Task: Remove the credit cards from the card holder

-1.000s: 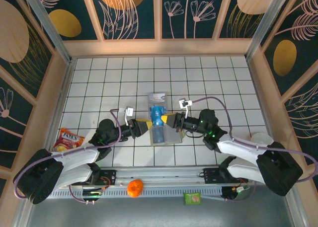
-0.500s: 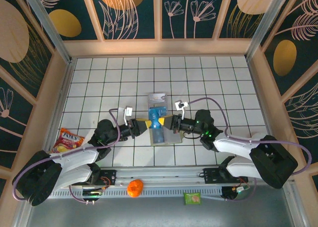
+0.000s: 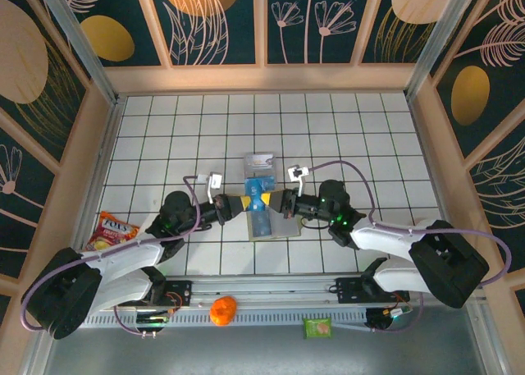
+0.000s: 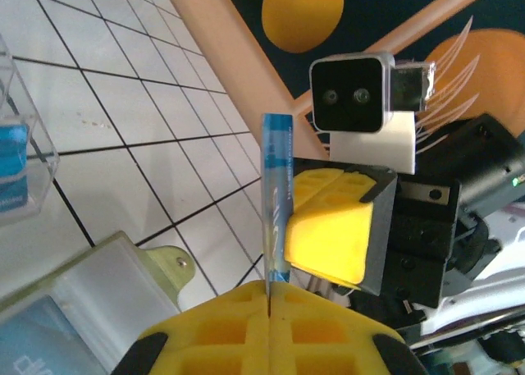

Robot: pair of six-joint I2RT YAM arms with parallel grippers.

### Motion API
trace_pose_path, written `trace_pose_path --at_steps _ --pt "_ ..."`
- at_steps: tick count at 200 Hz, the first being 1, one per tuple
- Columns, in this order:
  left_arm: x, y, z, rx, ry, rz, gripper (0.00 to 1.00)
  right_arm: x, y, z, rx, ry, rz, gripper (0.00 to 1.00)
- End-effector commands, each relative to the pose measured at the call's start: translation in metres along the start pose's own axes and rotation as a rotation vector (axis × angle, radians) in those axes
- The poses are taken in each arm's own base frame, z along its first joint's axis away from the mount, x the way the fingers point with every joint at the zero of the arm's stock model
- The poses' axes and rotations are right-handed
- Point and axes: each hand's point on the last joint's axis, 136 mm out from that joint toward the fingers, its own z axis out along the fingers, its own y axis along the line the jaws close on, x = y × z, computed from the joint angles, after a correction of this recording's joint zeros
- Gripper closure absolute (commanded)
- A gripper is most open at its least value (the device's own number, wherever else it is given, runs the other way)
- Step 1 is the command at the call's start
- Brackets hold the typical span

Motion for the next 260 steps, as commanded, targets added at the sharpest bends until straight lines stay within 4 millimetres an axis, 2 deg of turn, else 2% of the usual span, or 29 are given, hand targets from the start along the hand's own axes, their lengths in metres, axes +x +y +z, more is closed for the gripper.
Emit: trace_pose_path --at_steps 1,20,62,89,95,103,107,115,120,126,137,150,165,185,200,215,241,260 --pt "-0.012 -0.015 0.009 0.026 0.013 0.065 1.0 -0.005 -0.002 0.003 0.021 -0.007 -0.019 0.85" --pt "-0.019 -0.01 0.013 -0.048 0.032 0.112 1.0 -0.01 -0.009 -0.015 0.069 -0.04 -0.027 0.82" --pt "-0.034 -0.007 0.025 -0.181 0.095 0.241 1.0 -0.023 -0.023 -0.067 0.226 -0.132 -0.052 0.81" --pt "-0.04 0.005 0.039 -0.299 0.214 0.395 1.0 -0.026 -0.023 -0.093 0.253 -0.183 -0.058 0.81" --pt "-0.044 0.001 0.044 -0.298 0.237 0.437 1.0 -0.025 -0.02 -0.096 0.247 -0.186 -0.061 0.81" --pt "-0.045 0.007 0.048 -0.324 0.28 0.479 1.0 -0.023 -0.018 -0.099 0.239 -0.183 -0.063 0.81" --pt "-0.046 0.011 0.05 -0.344 0.3 0.498 1.0 -0.027 -0.021 -0.104 0.253 -0.205 -0.061 0.81" --pt "-0.047 0.018 0.055 -0.374 0.35 0.546 1.0 -0.029 -0.02 -0.108 0.25 -0.212 -0.066 0.81" --pt "-0.042 0.029 0.055 -0.407 0.399 0.569 1.0 -0.03 -0.02 -0.11 0.253 -0.219 -0.067 0.81" --pt "-0.051 0.033 0.058 -0.442 0.424 0.611 1.0 -0.031 -0.019 -0.112 0.253 -0.224 -0.069 0.81" --pt "-0.051 0.049 0.059 -0.504 0.5 0.678 1.0 -0.032 -0.019 -0.115 0.25 -0.228 -0.074 0.81" --pt "-0.052 0.057 0.061 -0.52 0.57 0.769 1.0 -0.033 -0.02 -0.119 0.25 -0.233 -0.073 0.82" --pt "-0.059 0.055 0.06 -0.51 0.602 0.9 1.0 -0.034 -0.022 -0.122 0.254 -0.235 -0.065 0.82" --pt "-0.077 0.043 0.058 -0.499 0.545 1.084 1.0 -0.034 -0.025 -0.126 0.257 -0.242 -0.058 0.82" --pt "-0.084 0.037 0.058 -0.486 0.544 1.161 1.0 -0.032 -0.028 -0.127 0.257 -0.241 -0.05 0.82" --pt "-0.078 0.041 0.059 -0.465 0.629 1.19 1.0 -0.03 -0.032 -0.128 0.262 -0.24 -0.039 0.82" --pt "-0.062 0.067 0.057 -0.472 0.788 1.207 1.0 -0.029 -0.038 -0.13 0.274 -0.24 -0.026 0.82" --pt "-0.057 0.076 0.056 -0.462 0.833 1.223 1.0 -0.029 -0.041 -0.131 0.284 -0.24 -0.017 0.82"
